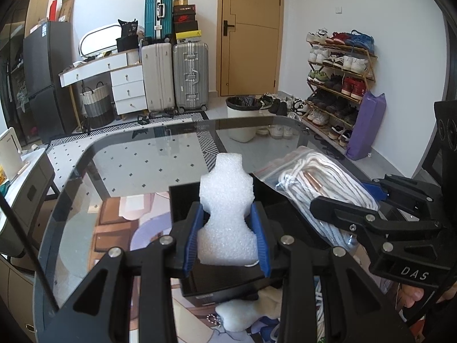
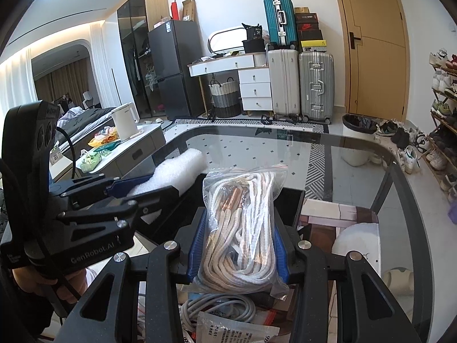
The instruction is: Organize soft objects
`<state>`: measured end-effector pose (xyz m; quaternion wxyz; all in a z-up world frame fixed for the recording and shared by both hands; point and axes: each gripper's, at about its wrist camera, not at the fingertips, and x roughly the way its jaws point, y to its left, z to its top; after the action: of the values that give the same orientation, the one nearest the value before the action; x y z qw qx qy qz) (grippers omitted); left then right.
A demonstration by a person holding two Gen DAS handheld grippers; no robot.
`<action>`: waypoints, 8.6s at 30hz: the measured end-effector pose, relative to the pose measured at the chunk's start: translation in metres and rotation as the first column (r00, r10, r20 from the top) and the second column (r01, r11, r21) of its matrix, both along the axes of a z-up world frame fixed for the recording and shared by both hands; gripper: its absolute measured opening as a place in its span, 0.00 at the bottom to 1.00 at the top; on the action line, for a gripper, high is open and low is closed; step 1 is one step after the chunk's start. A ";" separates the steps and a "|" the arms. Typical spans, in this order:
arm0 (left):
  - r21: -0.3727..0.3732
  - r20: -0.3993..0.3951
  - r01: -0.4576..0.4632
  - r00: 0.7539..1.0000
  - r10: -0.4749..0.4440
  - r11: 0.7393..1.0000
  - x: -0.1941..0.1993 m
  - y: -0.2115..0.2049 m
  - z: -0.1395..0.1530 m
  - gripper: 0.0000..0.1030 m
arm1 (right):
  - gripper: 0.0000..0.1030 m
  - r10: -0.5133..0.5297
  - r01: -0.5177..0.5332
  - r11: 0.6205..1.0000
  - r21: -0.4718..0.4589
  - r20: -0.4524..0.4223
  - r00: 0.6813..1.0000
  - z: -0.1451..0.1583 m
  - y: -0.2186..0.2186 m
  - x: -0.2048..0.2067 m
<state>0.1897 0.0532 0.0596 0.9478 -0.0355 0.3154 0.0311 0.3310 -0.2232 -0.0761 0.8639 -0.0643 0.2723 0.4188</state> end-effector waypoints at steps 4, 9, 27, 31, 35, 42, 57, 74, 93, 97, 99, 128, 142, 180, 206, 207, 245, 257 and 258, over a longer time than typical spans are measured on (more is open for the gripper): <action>-0.004 -0.011 0.006 1.000 -0.006 1.000 0.001 -0.001 -0.003 0.33 | 0.44 0.004 -0.004 1.000 0.002 -0.013 1.000 -0.002 0.000 0.000; -0.008 -0.019 0.003 1.000 -0.004 1.000 0.002 -0.001 -0.004 0.33 | 0.52 -0.025 0.025 0.999 0.030 0.004 1.000 0.001 -0.008 -0.001; -0.030 0.030 -0.054 0.998 0.055 0.998 -0.038 0.000 0.008 1.00 | 0.99 -0.094 0.095 0.991 0.093 -0.016 0.995 0.004 -0.065 -0.032; -0.076 0.034 -0.080 0.996 0.083 0.994 -0.054 0.010 0.009 1.00 | 1.00 -0.107 0.106 0.992 0.068 0.013 0.994 0.002 -0.070 -0.044; -0.071 0.054 -0.088 0.994 0.092 0.994 -0.074 0.013 0.013 1.00 | 1.00 -0.116 0.114 0.991 0.068 0.030 0.993 0.006 -0.075 -0.056; -0.058 0.080 -0.109 0.990 0.113 0.992 -0.099 0.017 0.016 1.00 | 1.00 -0.137 0.135 0.990 0.043 0.061 0.989 0.014 -0.086 -0.074; -0.045 0.121 -0.163 0.978 0.167 0.986 -0.133 0.025 0.004 1.00 | 1.00 -0.153 0.152 0.988 0.025 0.060 0.986 -0.004 -0.102 -0.105; -0.047 0.017 -0.096 0.995 0.097 0.994 -0.123 0.011 -0.023 1.00 | 1.00 -0.126 0.126 0.991 -0.043 0.000 0.992 -0.028 -0.087 -0.099; -0.014 -0.057 -0.047 0.997 0.046 0.999 -0.119 -0.008 -0.049 0.99 | 1.00 -0.138 0.122 0.986 -0.117 -0.134 0.981 -0.067 -0.066 -0.063; -0.021 -0.073 -0.044 0.996 0.042 0.999 -0.119 -0.007 -0.053 0.99 | 0.99 -0.128 0.108 0.986 -0.127 -0.163 0.978 -0.072 -0.060 -0.058; -0.023 -0.083 -0.038 0.996 0.036 0.999 -0.120 -0.008 -0.055 0.99 | 0.99 -0.128 0.105 0.985 -0.138 -0.167 0.978 -0.075 -0.056 -0.056; -0.038 -0.140 0.001 0.990 -0.007 0.999 -0.123 -0.010 -0.068 0.99 | 0.46 -0.093 0.086 0.995 -0.054 -0.148 0.985 -0.070 -0.061 -0.064; -0.046 -0.200 0.077 0.976 -0.085 0.996 -0.131 -0.028 -0.076 0.99 | 0.46 -0.078 0.076 0.997 -0.018 -0.119 0.990 -0.064 -0.067 -0.076; -0.095 -0.130 0.094 0.986 -0.106 0.991 -0.143 -0.024 -0.063 0.37 | 0.46 -0.081 0.083 0.996 0.015 -0.074 0.994 -0.053 -0.075 -0.089; -0.081 -0.026 0.079 0.996 -0.081 0.994 -0.119 -0.031 -0.015 0.37 | 0.46 -0.020 0.020 0.999 0.041 -0.002 1.000 -0.035 -0.077 -0.099; -0.076 -0.023 0.080 0.996 -0.081 0.994 -0.119 -0.032 -0.014 0.37 | 0.46 -0.019 0.019 0.999 0.047 -0.002 1.000 -0.034 -0.078 -0.099; -0.116 0.034 0.006 0.999 -0.002 0.993 -0.031 0.004 0.014 0.37 | 0.46 -0.056 0.052 0.994 0.096 0.031 0.998 0.031 -0.048 -0.035; -0.020 0.050 -0.023 0.998 0.024 1.000 -0.001 0.000 0.019 0.37 | 0.46 -0.034 0.032 0.997 0.076 0.024 0.999 0.027 -0.024 -0.011; -0.013 0.051 -0.025 0.998 0.026 1.000 0.001 0.000 0.020 0.37 | 0.46 -0.033 0.031 0.997 0.073 0.027 0.999 0.027 -0.022 -0.010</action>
<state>0.1907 0.0535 0.0791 0.9549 -0.0460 0.2907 0.0404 0.3205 -0.2455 -0.0490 0.8760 -0.0344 0.2459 0.4136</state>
